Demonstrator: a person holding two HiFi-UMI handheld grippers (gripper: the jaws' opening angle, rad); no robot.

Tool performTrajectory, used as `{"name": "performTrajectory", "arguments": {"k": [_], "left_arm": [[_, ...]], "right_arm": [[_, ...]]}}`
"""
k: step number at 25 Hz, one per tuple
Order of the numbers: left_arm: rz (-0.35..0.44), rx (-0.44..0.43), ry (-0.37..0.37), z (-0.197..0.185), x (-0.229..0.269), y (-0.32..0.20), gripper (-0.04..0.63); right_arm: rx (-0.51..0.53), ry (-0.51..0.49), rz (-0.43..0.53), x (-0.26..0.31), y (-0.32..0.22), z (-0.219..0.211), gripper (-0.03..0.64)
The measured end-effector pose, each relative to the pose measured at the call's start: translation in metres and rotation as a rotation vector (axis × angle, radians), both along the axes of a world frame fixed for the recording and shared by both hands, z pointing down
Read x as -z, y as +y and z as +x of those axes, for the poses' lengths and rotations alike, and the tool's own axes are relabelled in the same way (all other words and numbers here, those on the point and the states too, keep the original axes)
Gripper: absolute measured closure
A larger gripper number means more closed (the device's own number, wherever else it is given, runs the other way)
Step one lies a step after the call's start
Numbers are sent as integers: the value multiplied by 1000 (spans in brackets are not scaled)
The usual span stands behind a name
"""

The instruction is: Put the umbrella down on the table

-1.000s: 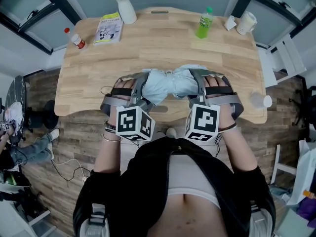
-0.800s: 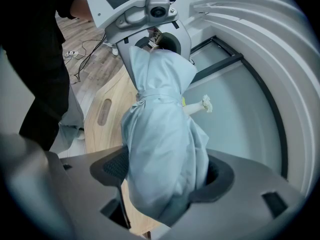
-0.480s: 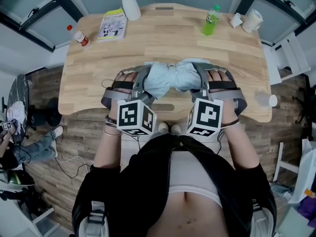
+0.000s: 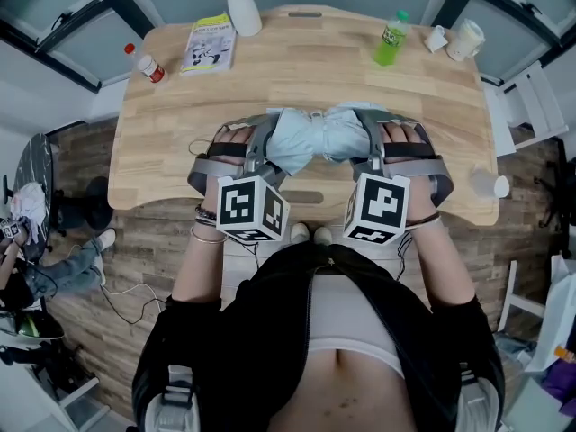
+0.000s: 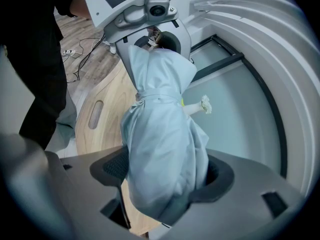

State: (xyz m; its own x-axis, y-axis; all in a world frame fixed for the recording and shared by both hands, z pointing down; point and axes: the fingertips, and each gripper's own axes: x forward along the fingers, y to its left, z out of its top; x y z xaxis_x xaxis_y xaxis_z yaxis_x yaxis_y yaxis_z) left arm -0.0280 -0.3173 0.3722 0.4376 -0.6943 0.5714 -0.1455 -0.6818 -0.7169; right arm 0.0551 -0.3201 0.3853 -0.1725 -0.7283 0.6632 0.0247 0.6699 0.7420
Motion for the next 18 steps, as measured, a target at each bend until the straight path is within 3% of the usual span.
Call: {"name": "performTrajectory", "arguments": {"k": [18], "left_arm": [[-26, -3, 8, -2, -14, -26, 344]], "right_arm": [[-5, 15, -24, -14, -27, -3, 238]]}}
